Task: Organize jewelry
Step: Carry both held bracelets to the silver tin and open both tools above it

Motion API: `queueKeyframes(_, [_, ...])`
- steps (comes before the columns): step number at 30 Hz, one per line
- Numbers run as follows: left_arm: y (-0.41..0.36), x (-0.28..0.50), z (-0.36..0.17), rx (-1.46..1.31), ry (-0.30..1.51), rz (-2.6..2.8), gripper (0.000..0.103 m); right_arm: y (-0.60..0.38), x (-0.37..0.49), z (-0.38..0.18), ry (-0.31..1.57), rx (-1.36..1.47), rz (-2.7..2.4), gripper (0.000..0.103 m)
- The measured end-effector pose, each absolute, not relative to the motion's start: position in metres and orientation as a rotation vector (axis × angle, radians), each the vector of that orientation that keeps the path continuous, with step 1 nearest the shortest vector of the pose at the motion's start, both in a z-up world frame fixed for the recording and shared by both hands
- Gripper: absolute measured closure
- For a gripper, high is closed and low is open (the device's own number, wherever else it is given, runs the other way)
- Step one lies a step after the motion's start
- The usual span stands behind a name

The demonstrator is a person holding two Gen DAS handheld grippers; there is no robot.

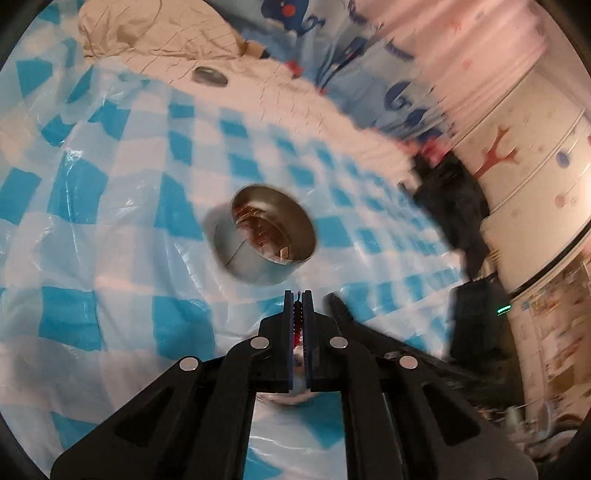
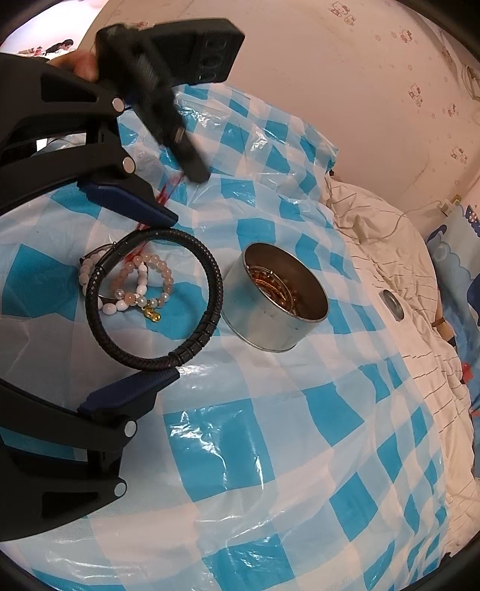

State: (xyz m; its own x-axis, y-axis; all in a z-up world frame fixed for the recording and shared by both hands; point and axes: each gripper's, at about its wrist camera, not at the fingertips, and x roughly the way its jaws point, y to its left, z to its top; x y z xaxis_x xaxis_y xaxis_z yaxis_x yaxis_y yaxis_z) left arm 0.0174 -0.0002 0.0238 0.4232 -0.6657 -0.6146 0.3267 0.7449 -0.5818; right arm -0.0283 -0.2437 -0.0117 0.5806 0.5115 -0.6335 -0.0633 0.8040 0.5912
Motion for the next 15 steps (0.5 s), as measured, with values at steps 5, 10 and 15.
queueKeyframes(5, [0.003,0.017,0.029,-0.427,0.938,-0.653,0.100,-0.245,-0.028,-0.011,0.900,0.558,0.359,0.029])
queueKeyframes(10, [-0.003,0.019,0.030,-0.386,0.939,-0.640,0.100,-0.245,-0.028,-0.011,0.897,0.559,0.359,0.029])
queueKeyframes(15, [-0.004,0.025,0.034,-0.401,0.919,-0.644,0.100,-0.248,-0.028,-0.004,0.869,0.559,0.351,0.029])
